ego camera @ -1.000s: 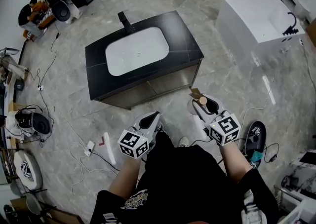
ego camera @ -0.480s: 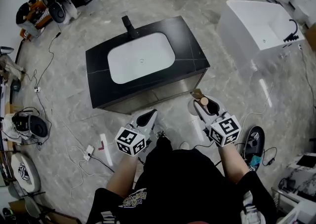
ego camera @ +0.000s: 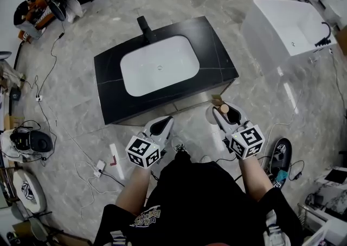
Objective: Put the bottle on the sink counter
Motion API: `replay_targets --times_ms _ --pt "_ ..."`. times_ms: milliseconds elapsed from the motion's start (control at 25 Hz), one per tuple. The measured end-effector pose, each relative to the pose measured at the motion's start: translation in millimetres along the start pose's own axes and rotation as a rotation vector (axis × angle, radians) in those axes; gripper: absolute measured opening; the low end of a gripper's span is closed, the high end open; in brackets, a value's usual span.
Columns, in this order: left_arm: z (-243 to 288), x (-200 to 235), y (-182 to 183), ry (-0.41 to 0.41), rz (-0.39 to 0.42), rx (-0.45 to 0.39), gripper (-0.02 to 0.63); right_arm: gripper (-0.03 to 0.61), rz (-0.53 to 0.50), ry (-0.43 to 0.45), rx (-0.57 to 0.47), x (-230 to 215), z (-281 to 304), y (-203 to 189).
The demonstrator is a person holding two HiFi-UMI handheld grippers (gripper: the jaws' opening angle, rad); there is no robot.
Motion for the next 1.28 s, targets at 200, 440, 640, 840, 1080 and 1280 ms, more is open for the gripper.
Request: replay_targets --times_ms 200,440,640,840,1080,1280 --pt "2 22 8 -0.019 0.001 -0.003 0.0 0.158 -0.001 -0.019 -0.001 2 21 9" --pt "5 42 12 -0.053 0.004 -0.002 0.0 0.158 0.007 -0.042 0.0 6 42 12" --pt "7 56 18 -0.077 0.015 -0.002 0.0 0.158 0.013 -0.061 -0.002 8 56 14" --pt "5 61 24 -0.102 0.039 0.0 0.0 0.158 0.011 -0.071 -0.014 13 67 19" --pt "3 67 32 -0.102 0.045 -0.022 0.0 0.158 -0.008 -0.068 -0.02 14 75 30" --pt "0 68 36 -0.087 0.044 -0.033 0.0 0.158 -0.023 -0.062 -0.023 8 80 38"
Point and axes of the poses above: the fingertips, and each gripper's own axes: z forward along the fingers, x to its left, y out of its top, the point moved 3 cm from there along -z, backward along the fingers, and after that the axes turned 4 degrees about x, right-handed, at the moved point
